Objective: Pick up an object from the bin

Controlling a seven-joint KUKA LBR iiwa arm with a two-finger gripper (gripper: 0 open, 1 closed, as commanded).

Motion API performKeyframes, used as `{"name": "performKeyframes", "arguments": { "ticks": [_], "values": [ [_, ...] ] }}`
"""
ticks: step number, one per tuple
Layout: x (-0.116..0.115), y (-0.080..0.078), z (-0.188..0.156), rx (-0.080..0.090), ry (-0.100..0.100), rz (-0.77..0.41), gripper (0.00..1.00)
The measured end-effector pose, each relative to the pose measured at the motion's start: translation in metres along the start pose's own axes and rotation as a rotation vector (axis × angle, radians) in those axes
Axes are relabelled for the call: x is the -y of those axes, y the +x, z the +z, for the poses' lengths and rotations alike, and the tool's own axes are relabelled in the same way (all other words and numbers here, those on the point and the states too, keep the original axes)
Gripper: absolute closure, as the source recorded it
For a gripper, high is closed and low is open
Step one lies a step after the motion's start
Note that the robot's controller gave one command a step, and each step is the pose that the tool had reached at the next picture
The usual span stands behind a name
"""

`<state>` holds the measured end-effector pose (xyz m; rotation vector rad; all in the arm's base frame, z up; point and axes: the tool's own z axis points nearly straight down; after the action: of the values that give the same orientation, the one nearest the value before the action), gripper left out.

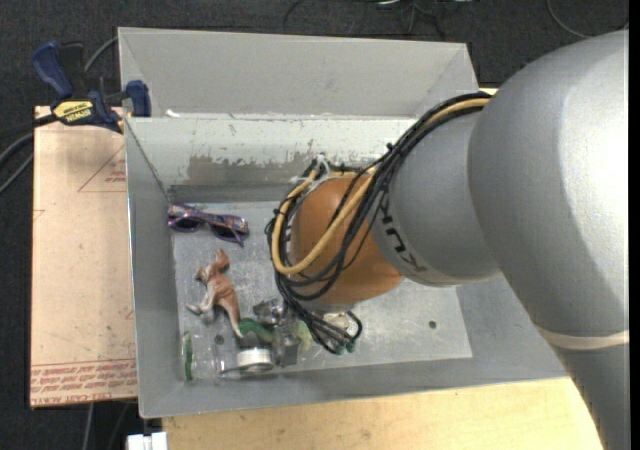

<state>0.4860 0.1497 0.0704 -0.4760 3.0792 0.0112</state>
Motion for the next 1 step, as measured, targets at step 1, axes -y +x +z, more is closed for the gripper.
{"name": "performKeyframes", "arguments": {
  "ticks": [1],
  "values": [
    [-0.0236,-0.0015,-0.0001,0.003,-0.001,-0.141,1.0]
  ]
}}
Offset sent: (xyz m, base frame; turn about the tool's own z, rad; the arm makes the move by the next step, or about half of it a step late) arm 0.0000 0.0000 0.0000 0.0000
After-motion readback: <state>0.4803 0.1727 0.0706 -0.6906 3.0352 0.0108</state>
